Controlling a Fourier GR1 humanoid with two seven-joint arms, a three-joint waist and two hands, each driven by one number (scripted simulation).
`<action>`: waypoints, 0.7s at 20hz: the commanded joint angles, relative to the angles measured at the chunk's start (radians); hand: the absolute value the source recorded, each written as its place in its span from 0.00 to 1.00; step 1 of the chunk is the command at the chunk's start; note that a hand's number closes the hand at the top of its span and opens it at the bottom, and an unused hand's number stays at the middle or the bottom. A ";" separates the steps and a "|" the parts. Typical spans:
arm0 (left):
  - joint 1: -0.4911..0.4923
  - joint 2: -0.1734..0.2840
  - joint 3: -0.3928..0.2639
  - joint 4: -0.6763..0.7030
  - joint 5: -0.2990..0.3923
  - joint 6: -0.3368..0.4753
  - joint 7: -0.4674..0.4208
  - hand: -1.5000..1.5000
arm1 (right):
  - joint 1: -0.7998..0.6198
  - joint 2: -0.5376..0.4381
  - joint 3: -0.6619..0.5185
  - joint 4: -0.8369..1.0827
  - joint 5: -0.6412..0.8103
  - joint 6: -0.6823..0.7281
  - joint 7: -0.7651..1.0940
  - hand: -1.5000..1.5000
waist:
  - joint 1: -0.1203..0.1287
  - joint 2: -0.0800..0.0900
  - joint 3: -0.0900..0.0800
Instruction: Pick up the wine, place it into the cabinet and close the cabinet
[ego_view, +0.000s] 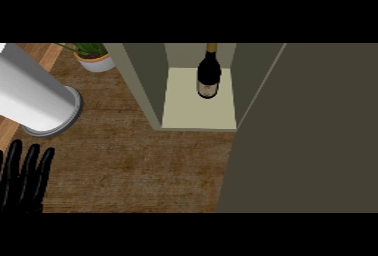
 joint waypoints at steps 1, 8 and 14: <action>0.177 0.048 0.094 -0.058 0.048 -0.110 -0.062 0.00 | -0.014 0.048 0.135 -0.134 0.044 -0.084 0.128 1.00 | 0.006 -0.004 -0.001; 0.325 0.092 0.262 -0.054 0.106 -0.263 -0.106 0.00 | -0.234 0.126 0.348 0.012 0.293 -0.251 0.122 1.00 | 0.012 -0.004 -0.001; 0.408 0.132 0.417 -0.032 0.191 -0.407 -0.086 0.00 | -0.490 0.127 0.463 0.139 0.415 -0.458 0.162 1.00 | 0.017 -0.004 -0.001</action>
